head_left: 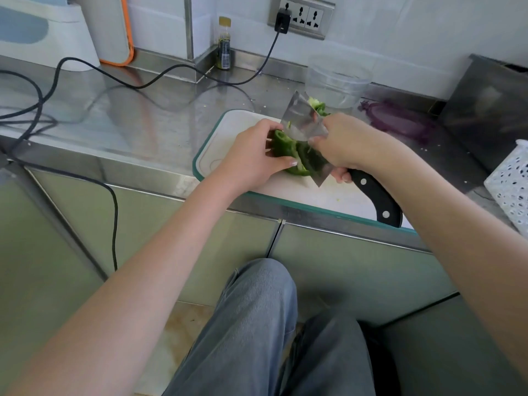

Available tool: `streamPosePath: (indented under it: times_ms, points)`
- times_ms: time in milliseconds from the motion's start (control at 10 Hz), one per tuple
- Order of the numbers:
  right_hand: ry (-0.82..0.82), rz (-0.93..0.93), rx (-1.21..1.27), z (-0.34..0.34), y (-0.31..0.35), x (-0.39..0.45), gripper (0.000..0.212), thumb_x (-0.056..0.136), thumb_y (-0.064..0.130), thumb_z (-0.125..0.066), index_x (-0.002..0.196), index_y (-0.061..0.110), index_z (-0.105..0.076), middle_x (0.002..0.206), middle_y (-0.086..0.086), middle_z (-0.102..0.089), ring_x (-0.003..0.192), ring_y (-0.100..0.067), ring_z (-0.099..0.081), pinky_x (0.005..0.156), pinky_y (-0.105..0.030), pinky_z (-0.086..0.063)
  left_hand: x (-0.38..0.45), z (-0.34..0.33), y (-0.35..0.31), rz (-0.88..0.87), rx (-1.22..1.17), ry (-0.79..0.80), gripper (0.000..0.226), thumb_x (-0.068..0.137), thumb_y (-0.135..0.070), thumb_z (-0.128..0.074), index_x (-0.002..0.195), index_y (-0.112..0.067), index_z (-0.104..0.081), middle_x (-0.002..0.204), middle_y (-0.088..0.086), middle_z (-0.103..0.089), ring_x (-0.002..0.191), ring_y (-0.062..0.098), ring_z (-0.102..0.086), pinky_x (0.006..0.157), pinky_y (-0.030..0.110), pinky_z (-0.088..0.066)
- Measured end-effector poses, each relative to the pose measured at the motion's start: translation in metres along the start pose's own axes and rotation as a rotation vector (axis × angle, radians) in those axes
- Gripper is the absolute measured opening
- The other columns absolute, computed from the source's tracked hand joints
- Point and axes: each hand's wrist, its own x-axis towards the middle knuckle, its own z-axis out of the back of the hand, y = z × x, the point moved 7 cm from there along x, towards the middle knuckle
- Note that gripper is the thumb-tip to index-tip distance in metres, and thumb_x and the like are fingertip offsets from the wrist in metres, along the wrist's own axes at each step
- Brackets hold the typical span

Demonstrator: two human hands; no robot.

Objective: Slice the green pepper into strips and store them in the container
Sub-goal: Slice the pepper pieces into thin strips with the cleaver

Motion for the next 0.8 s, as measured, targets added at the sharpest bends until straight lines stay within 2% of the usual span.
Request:
streamPosePath:
  times_ms: [100, 200, 300, 400, 500, 600, 700, 800]
  points:
    - [0.0, 0.029, -0.066, -0.002, 0.007, 0.001, 0.034, 0.097, 0.017, -0.041, 0.064, 0.009, -0.038, 0.026, -0.003, -0.046, 0.018, -0.005, -0.043, 0.025, -0.01, -0.03, 0.0, 0.0, 0.001, -0.002, 0.011, -0.008, 0.058, 0.076, -0.019, -0.077, 0.127, -0.014, -0.049, 0.117, -0.005, -0.054, 0.102, 0.007, -0.054, 0.09, 0.016, -0.043]
    - [0.085, -0.011, -0.221, -0.011, 0.016, 0.004, 0.023, 0.097, 0.005, -0.04, 0.076, 0.0, -0.05, 0.024, -0.003, -0.044, 0.023, -0.015, -0.047, 0.035, -0.021, -0.04, 0.0, 0.001, 0.002, 0.009, -0.036, -0.007, 0.056, 0.075, -0.016, -0.078, 0.125, -0.013, -0.051, 0.119, -0.001, -0.057, 0.103, 0.009, -0.057, 0.09, 0.017, -0.046]
    - [0.053, 0.06, -0.338, -0.008, 0.032, 0.008, 0.023, 0.091, -0.003, -0.045, 0.068, -0.002, -0.05, 0.03, -0.004, -0.046, 0.031, -0.016, -0.046, 0.039, -0.023, -0.037, -0.002, 0.002, 0.002, 0.025, -0.057, -0.018, 0.058, 0.074, -0.013, -0.078, 0.126, -0.012, -0.051, 0.119, 0.0, -0.057, 0.103, 0.01, -0.057, 0.085, 0.014, -0.045]
    - [-0.02, 0.102, -0.344, -0.004, 0.042, 0.006, 0.02, 0.089, -0.005, -0.047, 0.072, -0.002, -0.056, 0.056, -0.005, -0.041, 0.046, -0.017, -0.036, 0.042, -0.021, -0.029, -0.002, 0.001, 0.002, 0.047, -0.069, -0.027, 0.058, 0.076, -0.015, -0.077, 0.127, -0.012, -0.05, 0.12, 0.001, -0.058, 0.106, 0.012, -0.057, 0.089, 0.019, -0.044]
    - [-0.001, 0.099, -0.322, -0.004, 0.042, 0.0, 0.021, 0.093, 0.0, -0.042, 0.087, -0.002, -0.062, 0.069, -0.007, -0.048, 0.051, -0.017, -0.04, 0.037, -0.02, -0.033, 0.001, 0.003, 0.006, 0.08, -0.078, -0.045, 0.054, 0.081, -0.019, -0.072, 0.128, -0.012, -0.048, 0.119, -0.001, -0.056, 0.107, 0.011, -0.054, 0.091, 0.02, -0.041]
    - [0.066, 0.053, -0.326, -0.011, 0.027, -0.001, 0.034, 0.097, 0.007, -0.041, 0.063, 0.007, -0.045, 0.056, -0.001, -0.045, 0.044, -0.011, -0.04, 0.031, -0.016, -0.033, 0.002, 0.009, 0.011, 0.112, -0.148, -0.097, 0.047, 0.084, -0.018, -0.069, 0.126, -0.013, -0.049, 0.115, -0.003, -0.054, 0.107, 0.012, -0.053, 0.087, 0.017, -0.04]
    - [-0.01, -0.043, 0.083, -0.004, 0.011, -0.009, 0.021, 0.097, 0.014, -0.04, 0.077, 0.01, -0.045, 0.058, -0.001, -0.044, 0.043, -0.011, -0.043, 0.029, -0.016, -0.032, 0.001, 0.011, 0.014, 0.123, -0.241, -0.092, 0.048, 0.081, -0.013, -0.072, 0.123, -0.013, -0.05, 0.117, -0.002, -0.057, 0.105, 0.01, -0.056, 0.084, 0.012, -0.042]
    - [-0.033, 0.017, 0.01, -0.006, 0.01, 0.005, 0.016, 0.096, 0.015, -0.04, 0.101, 0.009, -0.054, 0.061, -0.001, -0.044, 0.044, -0.011, -0.044, 0.022, -0.01, -0.025, 0.002, 0.005, 0.013, 0.107, -0.255, -0.027, 0.055, 0.074, -0.004, -0.076, 0.121, -0.016, -0.05, 0.116, -0.002, -0.058, 0.105, 0.01, -0.058, 0.094, 0.022, -0.046]
